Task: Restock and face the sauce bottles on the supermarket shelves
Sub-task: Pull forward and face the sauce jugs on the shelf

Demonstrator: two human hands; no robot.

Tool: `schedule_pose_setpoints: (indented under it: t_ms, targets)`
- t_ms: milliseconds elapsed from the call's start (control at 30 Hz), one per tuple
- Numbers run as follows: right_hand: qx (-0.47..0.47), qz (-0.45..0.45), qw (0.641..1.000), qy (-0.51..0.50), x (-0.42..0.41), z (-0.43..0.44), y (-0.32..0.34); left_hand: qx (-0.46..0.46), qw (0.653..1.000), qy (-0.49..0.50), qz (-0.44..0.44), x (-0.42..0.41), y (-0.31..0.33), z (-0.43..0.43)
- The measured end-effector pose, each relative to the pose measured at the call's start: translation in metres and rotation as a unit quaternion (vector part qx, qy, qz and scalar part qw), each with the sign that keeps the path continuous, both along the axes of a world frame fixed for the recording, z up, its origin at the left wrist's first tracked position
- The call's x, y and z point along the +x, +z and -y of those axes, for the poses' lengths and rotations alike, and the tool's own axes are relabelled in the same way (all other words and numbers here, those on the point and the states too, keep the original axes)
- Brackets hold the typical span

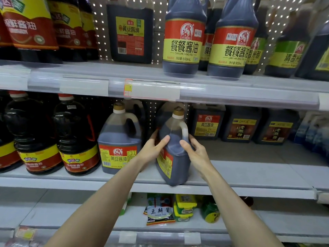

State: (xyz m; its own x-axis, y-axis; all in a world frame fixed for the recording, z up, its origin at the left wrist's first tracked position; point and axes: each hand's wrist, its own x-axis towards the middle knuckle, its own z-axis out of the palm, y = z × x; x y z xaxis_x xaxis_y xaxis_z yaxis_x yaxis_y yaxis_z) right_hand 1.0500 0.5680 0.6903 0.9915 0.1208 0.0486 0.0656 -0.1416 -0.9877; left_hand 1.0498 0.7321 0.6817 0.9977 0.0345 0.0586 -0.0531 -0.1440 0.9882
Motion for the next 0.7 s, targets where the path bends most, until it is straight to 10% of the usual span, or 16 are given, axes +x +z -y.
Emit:
schedule_pose_setpoints:
  t_ms: [700]
  targets:
    - [0.086, -0.023, 0.992, -0.091, 0.000, -0.014, -0.015, 0.038, 0.977, 0.211, 0.012, -0.019, -0.026, 0.025]
